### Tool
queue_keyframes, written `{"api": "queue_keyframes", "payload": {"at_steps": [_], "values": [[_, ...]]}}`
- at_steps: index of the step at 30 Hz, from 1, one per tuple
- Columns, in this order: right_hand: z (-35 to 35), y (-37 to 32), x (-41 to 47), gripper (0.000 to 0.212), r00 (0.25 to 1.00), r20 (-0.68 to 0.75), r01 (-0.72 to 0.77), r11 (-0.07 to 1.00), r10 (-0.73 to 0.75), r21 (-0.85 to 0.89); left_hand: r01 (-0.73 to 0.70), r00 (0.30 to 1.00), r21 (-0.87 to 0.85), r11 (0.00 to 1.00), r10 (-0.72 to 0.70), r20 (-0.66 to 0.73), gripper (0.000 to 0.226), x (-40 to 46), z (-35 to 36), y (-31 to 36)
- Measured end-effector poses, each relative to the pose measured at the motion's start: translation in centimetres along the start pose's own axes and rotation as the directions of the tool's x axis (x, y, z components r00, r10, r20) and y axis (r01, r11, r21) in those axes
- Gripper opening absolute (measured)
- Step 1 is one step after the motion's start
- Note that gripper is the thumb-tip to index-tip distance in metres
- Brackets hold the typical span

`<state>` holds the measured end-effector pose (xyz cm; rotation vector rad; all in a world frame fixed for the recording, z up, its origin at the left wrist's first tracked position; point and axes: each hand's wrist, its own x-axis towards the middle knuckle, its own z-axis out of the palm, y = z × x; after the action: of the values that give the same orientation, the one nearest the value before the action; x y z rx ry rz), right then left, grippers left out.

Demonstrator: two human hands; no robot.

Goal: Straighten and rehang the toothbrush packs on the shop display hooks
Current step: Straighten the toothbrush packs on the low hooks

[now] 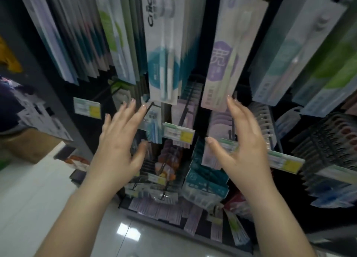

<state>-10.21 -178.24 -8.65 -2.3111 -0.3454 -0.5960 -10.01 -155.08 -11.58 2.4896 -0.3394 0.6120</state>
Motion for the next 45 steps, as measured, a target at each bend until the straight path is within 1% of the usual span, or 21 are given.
{"api": "queue_keyframes", "payload": {"at_steps": [4, 8, 13, 18, 23, 26, 32, 37, 40, 42, 45], "values": [[1.5, -0.6, 0.0, 0.070, 0.999, -0.031, -0.025, 0.999, 0.024, -0.039, 0.008, 0.999, -0.033, 0.999, -0.006, 0.053, 0.078, -0.1, 0.2, -2.6], [2.4, 0.0, -0.6, 0.070, 0.994, -0.071, -0.093, 0.991, 0.087, -0.097, -0.008, 0.991, -0.063, 0.998, 0.016, 0.130, 0.077, 0.0, 0.7, -4.4], [3.2, 0.4, -1.8, 0.068, 0.977, -0.171, -0.153, 0.976, 0.126, -0.154, -0.088, 0.972, -0.137, 0.987, 0.115, 0.203, 0.069, 0.6, 1.8, -5.6], [4.6, -0.2, -3.0, 0.065, 0.961, -0.227, -0.197, 0.966, 0.157, -0.166, -0.205, 0.939, -0.261, 0.943, 0.265, 0.219, 0.062, 0.9, 3.1, -5.3], [6.1, -1.2, -3.6, 0.061, 0.956, -0.227, -0.223, 0.962, 0.184, -0.158, -0.199, 0.912, -0.358, 0.912, 0.306, 0.273, 0.070, 0.8, 4.9, -5.7], [7.0, -1.5, -3.6, 0.059, 0.951, -0.246, -0.236, 0.956, 0.190, -0.176, -0.220, 0.891, -0.379, 0.899, 0.343, 0.296, 0.069, 0.7, 5.7, -6.2], [8.6, -1.5, -4.0, 0.055, 0.938, -0.273, -0.272, 0.942, 0.214, -0.196, -0.193, 0.896, -0.408, 0.892, 0.330, 0.297, 0.058, 1.0, 6.8, -8.0], [9.6, -0.6, -4.3, 0.055, 0.941, -0.237, -0.286, 0.942, 0.241, -0.178, -0.153, 0.892, -0.396, 0.905, 0.299, 0.339, 0.061, 1.0, 8.1, -8.8], [10.1, 0.2, -4.2, 0.055, 0.941, -0.222, -0.293, 0.942, 0.255, -0.163, -0.109, 0.869, -0.368, 0.923, 0.269, 0.416, 0.068, 0.5, 9.3, -8.9], [10.6, 0.7, -4.3, 0.054, 0.940, -0.212, -0.303, 0.942, 0.269, -0.148, -0.090, 0.856, -0.349, 0.933, 0.251, 0.451, 0.067, 0.4, 10.1, -9.1], [11.3, 1.1, -4.5, 0.055, 0.934, -0.159, -0.340, 0.934, 0.320, -0.115, -0.053, 0.858, -0.335, 0.941, 0.214, 0.467, 0.066, 0.6, 11.1, -9.3]]}}
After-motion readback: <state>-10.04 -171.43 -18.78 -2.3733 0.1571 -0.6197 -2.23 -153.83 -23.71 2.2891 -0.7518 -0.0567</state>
